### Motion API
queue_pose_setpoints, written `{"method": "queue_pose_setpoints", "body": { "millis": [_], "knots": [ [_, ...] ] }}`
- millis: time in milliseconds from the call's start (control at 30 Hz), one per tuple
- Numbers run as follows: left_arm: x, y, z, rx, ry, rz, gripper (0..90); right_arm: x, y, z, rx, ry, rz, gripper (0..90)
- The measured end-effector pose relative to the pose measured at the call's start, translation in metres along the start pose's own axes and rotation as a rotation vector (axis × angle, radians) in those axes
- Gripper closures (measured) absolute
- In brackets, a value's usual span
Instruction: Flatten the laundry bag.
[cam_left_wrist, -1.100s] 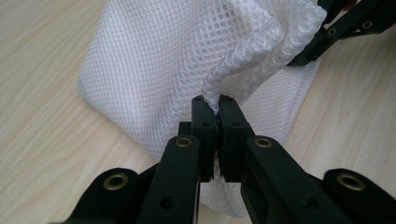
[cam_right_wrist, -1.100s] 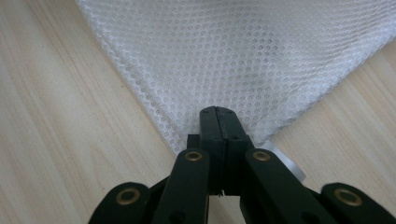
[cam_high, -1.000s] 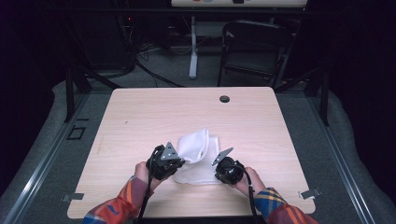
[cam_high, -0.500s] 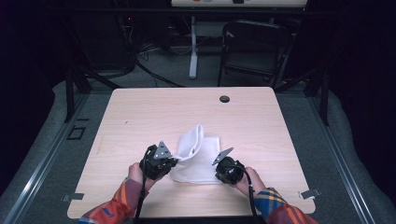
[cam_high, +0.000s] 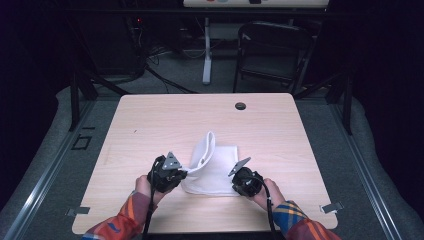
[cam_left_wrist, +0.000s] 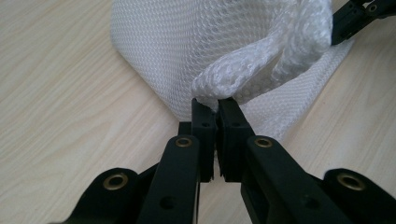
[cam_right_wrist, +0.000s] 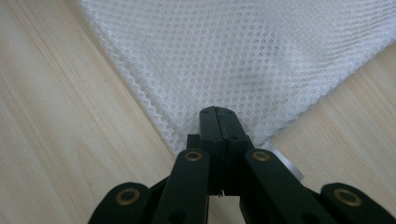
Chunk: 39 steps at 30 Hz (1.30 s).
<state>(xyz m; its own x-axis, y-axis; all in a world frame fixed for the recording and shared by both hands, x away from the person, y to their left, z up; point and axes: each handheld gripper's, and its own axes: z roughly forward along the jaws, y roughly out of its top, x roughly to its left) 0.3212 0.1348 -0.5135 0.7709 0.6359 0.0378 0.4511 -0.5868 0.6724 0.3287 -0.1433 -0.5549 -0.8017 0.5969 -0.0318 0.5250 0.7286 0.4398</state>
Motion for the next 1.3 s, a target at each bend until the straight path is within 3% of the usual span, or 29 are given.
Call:
{"method": "queue_pose_setpoints", "body": {
  "millis": [300,833,1000,1300],
  "knots": [
    [0.002,-0.001,0.001,0.005,0.006,-0.010,87.0,-0.004,-0.002,-0.001,0.006,-0.012,0.011,90.0],
    [0.007,-0.004,0.003,0.040,0.023,-0.065,86.1,-0.006,-0.003,-0.002,0.012,-0.020,0.029,90.0],
    [0.009,-0.007,0.004,0.065,0.049,-0.084,85.2,-0.007,-0.003,-0.002,0.010,-0.024,0.028,90.0],
    [0.015,-0.013,0.005,0.106,0.027,-0.123,84.7,-0.010,-0.004,-0.003,0.018,-0.029,0.023,90.0]
  ]
}}
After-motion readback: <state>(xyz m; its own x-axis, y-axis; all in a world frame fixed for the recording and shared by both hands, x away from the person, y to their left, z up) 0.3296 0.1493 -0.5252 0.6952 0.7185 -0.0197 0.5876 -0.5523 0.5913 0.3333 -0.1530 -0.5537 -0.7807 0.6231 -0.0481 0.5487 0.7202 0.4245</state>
